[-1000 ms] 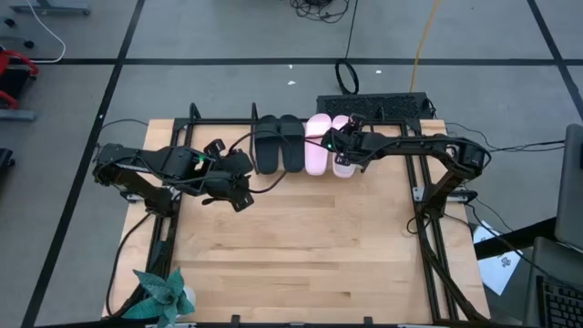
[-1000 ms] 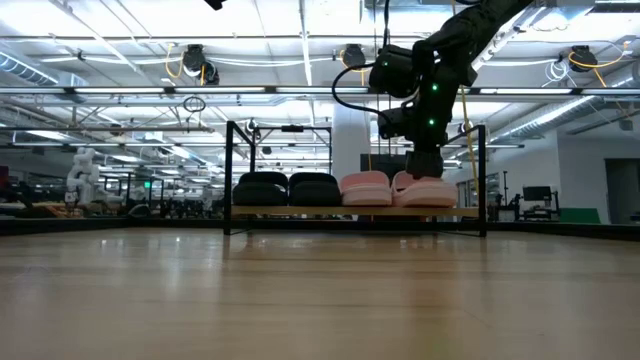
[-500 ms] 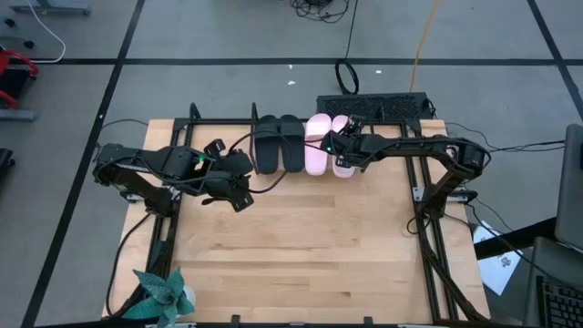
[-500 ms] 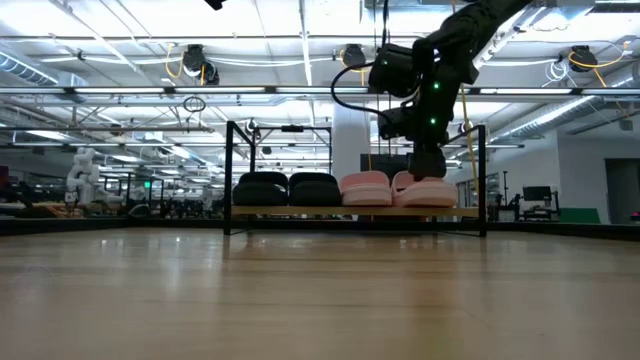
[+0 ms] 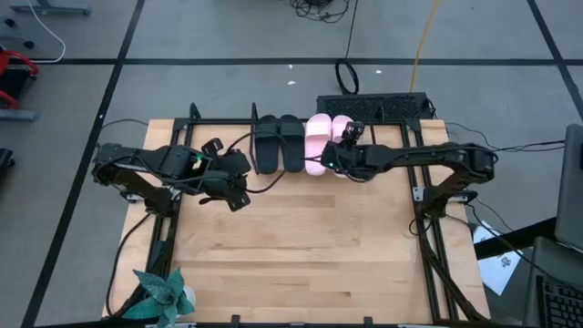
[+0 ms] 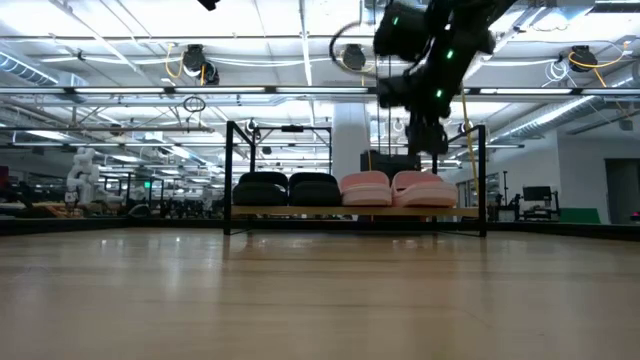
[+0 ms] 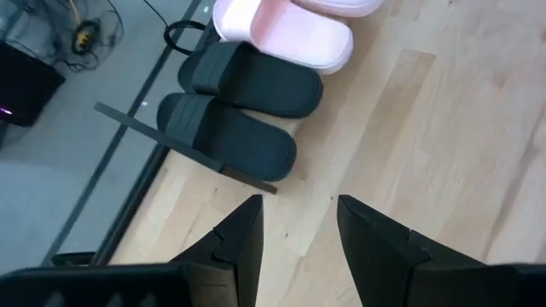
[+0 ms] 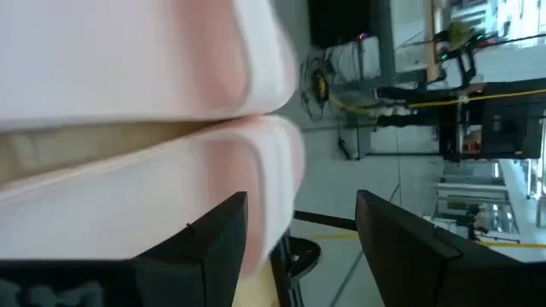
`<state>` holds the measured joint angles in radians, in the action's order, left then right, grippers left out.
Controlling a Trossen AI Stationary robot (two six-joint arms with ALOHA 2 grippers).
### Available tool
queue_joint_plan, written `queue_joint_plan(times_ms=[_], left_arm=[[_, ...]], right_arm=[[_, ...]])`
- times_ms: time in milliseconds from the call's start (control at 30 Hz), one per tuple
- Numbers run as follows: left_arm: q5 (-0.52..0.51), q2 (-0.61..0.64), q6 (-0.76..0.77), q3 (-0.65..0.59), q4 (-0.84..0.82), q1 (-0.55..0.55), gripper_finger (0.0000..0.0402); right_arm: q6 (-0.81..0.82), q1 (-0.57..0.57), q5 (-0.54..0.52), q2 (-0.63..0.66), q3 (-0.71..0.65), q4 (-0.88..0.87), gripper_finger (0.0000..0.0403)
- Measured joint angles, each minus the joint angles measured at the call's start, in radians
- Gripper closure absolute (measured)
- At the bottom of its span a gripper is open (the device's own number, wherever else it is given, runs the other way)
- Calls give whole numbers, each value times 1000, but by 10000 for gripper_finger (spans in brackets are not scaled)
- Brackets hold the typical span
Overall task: Pick and place slides into the shelf
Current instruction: Return to Home Position
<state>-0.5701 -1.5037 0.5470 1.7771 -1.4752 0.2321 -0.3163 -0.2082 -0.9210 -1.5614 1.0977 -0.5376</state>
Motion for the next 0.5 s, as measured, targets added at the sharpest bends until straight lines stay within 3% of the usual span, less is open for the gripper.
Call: queue_joint_plan(times_ms=[100, 267, 400, 500], left_arm=[[57, 18, 1, 0, -12, 4, 252], [257, 81, 50, 0, -41, 45, 252], [274, 158, 186, 0, -57, 148, 252], [221, 200, 311, 0, -80, 258, 252]], right_arm=[[47, 69, -2, 79, 0, -38, 194], [182, 244, -4, 248, 1, -68, 195], [480, 401, 5, 403, 1, -67, 195], [692, 502, 65, 524, 1, -98, 195]])
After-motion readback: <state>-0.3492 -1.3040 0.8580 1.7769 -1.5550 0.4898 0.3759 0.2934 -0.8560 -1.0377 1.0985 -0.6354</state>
